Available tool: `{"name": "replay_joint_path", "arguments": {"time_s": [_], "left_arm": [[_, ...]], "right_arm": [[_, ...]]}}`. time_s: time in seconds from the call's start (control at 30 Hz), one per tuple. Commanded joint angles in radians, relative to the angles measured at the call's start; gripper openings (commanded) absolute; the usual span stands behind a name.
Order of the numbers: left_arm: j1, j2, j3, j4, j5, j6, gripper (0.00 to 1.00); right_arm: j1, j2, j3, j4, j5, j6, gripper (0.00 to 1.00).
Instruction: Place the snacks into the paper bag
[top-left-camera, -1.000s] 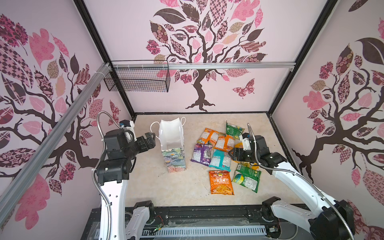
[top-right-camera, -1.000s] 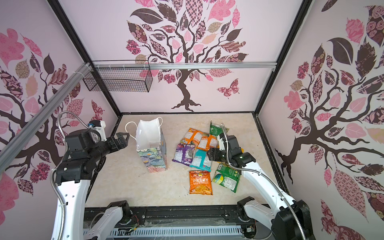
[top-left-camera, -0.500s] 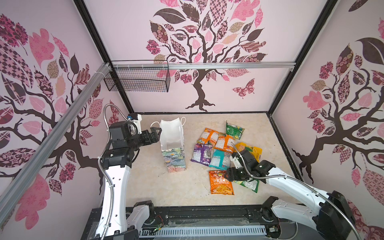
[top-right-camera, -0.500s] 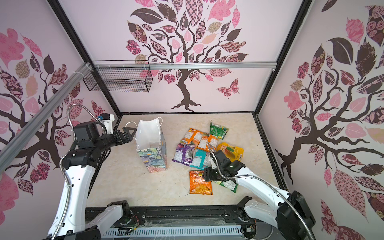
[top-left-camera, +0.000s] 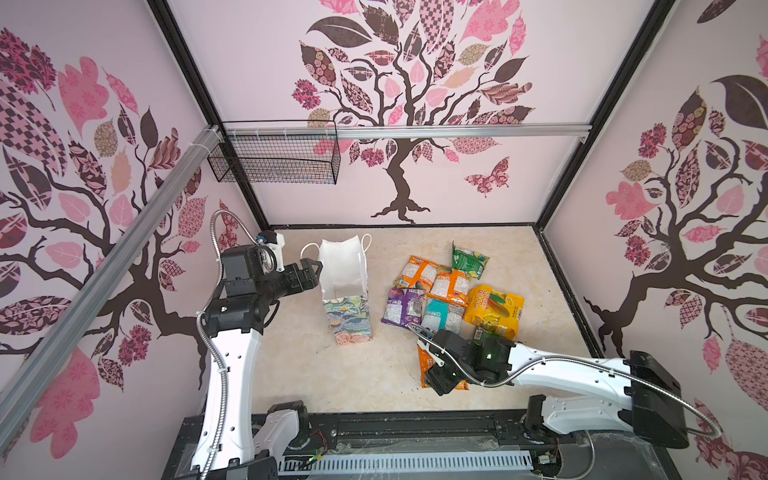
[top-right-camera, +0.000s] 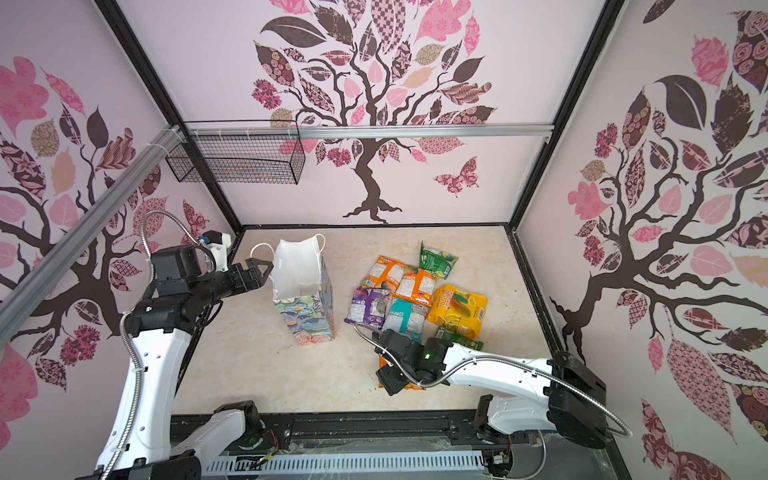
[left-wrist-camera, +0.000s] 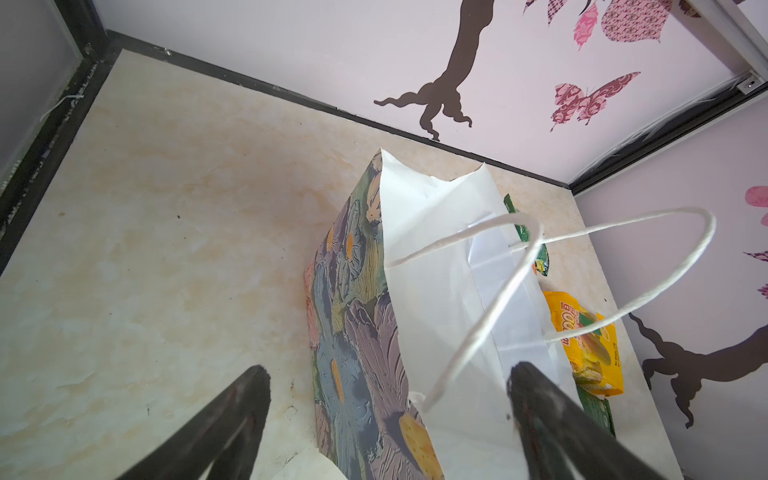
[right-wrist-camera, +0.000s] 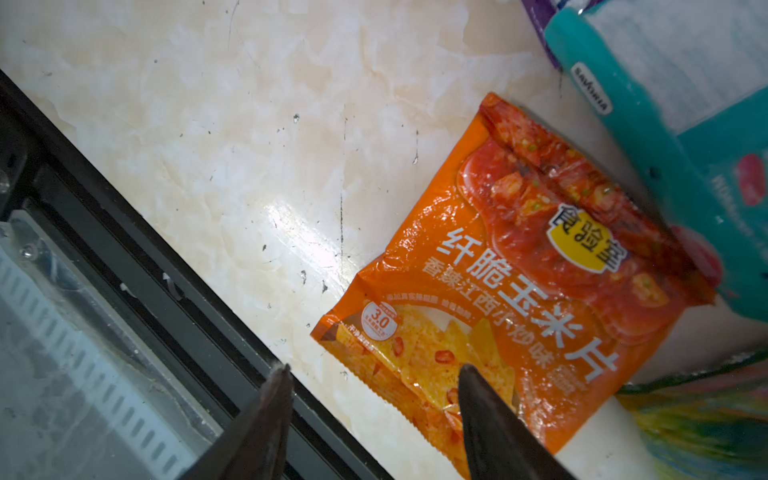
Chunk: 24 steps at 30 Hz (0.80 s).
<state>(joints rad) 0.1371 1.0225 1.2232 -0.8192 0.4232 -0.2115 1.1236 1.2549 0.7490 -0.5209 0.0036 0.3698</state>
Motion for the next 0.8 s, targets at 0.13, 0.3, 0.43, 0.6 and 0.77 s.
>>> {"name": "replay_joint_path", "arguments": {"time_s": [0.13, 0.3, 0.43, 0.6, 0.77], "left_arm": [[0.003, -0.006, 0.063, -0.049, 0.004, 0.012, 0.88], [0.001, 0.02, 0.095, -0.062, 0.034, 0.016, 0.79], [-0.002, 0.027, 0.105, -0.061, 0.061, 0.017, 0.71], [-0.006, 0.034, 0.101, -0.064, 0.054, 0.024, 0.68], [-0.01, 0.038, 0.105, -0.069, 0.047, 0.026, 0.68]], "right_arm": [[0.084, 0.146, 0.123, -0.076, 0.099, -0.118, 0.6], [0.119, 0.217, 0.158, -0.098, 0.09, -0.149, 0.6], [0.123, 0.244, 0.167, -0.108, 0.086, -0.143, 0.61], [0.129, 0.295, 0.188, -0.152, 0.115, -0.11, 0.59], [0.132, 0.338, 0.197, -0.172, 0.191, -0.069, 0.54]]}}
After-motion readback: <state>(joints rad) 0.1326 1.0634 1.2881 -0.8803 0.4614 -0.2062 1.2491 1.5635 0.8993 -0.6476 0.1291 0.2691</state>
